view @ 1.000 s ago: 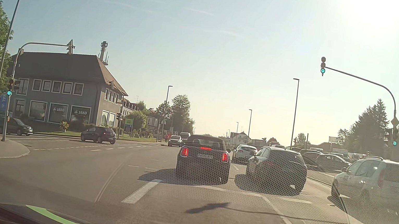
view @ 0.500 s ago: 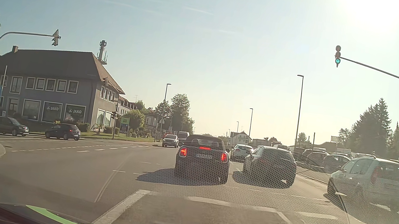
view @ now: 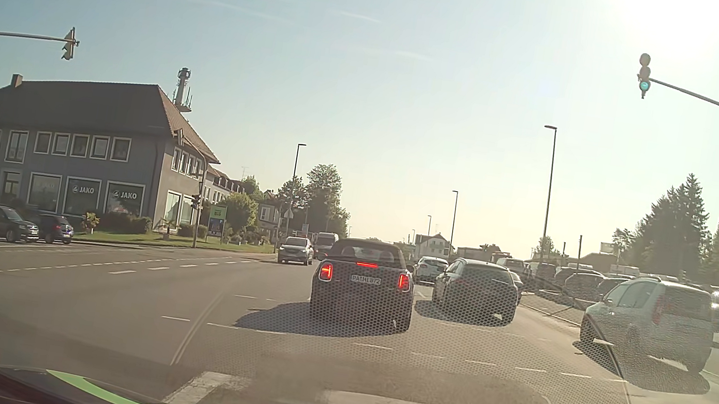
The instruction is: Follow the waypoints while adhering to traffic rules and regulations
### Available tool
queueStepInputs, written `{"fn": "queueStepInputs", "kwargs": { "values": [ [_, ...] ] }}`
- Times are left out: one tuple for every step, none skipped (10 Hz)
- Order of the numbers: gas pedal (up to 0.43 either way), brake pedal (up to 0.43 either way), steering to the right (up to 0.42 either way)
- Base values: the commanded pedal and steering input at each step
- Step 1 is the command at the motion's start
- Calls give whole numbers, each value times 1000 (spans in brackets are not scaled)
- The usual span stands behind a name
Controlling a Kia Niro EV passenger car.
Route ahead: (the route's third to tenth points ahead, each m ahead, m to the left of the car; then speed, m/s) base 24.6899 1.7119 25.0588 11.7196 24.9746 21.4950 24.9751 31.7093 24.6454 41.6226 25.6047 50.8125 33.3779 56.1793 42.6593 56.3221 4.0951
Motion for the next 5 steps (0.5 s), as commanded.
{"fn": "queueStepInputs", "kwargs": {
  "values": [
    [0,0,0],
    [0,6,-1],
    [0,73,-1],
    [0,134,0],
    [0,165,0]
  ]
}}
